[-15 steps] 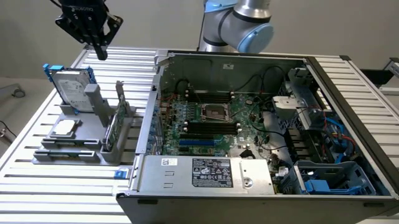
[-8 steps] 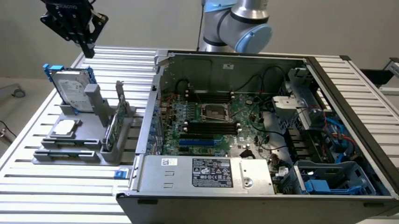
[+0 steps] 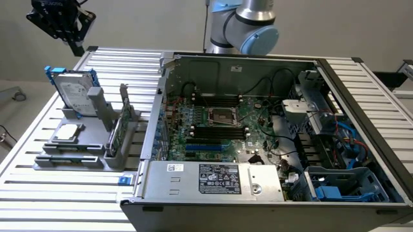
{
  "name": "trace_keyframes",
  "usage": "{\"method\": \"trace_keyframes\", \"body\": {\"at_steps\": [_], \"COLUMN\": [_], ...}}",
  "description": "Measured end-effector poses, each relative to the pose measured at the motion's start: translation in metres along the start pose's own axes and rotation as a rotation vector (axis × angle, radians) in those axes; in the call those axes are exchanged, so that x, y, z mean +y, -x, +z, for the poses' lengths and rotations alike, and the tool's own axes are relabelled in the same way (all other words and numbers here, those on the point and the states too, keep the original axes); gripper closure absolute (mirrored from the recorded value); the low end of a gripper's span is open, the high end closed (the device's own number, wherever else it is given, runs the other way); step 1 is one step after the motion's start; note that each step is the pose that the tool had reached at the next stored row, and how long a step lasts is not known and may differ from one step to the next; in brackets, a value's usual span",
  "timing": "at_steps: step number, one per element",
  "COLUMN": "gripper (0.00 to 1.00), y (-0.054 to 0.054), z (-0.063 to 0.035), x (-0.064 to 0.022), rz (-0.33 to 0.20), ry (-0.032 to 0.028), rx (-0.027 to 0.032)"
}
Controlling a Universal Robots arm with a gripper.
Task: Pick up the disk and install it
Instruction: 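Reach for the disk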
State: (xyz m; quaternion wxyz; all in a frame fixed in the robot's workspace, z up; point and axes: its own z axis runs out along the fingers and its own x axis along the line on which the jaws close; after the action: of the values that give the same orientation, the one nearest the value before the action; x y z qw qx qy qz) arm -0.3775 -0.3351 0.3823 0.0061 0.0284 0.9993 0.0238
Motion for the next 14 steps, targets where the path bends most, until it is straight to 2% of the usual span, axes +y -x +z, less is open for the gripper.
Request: {"method": "trace_keyframes", "body": {"at_steps": [5, 10, 14], "gripper": [0.89, 0.89, 0.89], "y": [-0.022, -0.038, -0.05], "z": [0.0027, 0.006, 0.0078], "x": [0.0016, 0.001, 0.0009], "rz": [-0.001, -0.009, -0.017], "ry": [-0.0006, -0.0022, -0.0074], "rx": [0.0, 0.0003, 0.0004]}}
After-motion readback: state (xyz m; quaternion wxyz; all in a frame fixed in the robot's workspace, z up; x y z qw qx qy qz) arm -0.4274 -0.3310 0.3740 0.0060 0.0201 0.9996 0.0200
